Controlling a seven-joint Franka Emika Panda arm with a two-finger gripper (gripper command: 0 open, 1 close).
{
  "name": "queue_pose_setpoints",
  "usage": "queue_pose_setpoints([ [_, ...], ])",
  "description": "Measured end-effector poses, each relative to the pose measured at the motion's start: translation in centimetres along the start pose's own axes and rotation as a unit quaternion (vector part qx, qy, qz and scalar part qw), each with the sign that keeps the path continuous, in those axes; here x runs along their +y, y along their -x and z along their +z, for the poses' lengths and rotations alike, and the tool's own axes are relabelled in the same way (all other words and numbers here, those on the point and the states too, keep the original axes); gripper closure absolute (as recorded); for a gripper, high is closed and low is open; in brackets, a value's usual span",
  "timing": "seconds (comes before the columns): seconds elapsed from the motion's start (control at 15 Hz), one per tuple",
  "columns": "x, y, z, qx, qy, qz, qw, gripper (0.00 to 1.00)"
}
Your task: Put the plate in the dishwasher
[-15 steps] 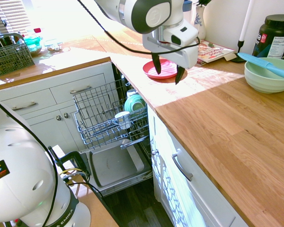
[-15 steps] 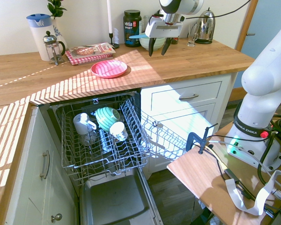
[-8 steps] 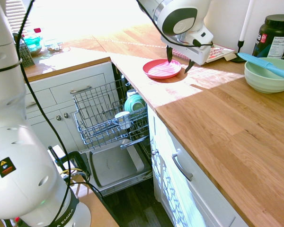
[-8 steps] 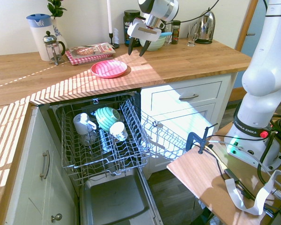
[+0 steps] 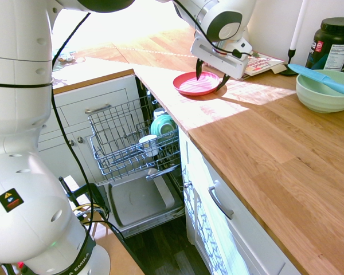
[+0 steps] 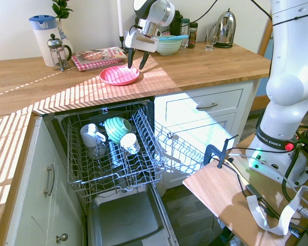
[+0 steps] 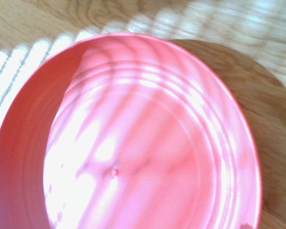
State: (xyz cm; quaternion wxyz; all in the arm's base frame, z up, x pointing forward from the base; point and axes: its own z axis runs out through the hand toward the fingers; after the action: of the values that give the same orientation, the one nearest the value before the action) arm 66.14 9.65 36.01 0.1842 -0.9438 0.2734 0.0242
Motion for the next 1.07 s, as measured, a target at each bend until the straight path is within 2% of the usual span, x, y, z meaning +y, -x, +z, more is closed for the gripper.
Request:
queue_pose_setpoints([
  [0.07, -0.4, 0.0, 0.3, -0.002, 0.003, -0.004, 1.000, 1.00],
  [0.47, -2.5, -0.2, 2.0, -0.019, 0.024, -0.017, 0.999, 1.00],
  [1.07, -3.0, -0.7, 3.7, -0.025, 0.036, -0.012, 0.999, 1.00],
])
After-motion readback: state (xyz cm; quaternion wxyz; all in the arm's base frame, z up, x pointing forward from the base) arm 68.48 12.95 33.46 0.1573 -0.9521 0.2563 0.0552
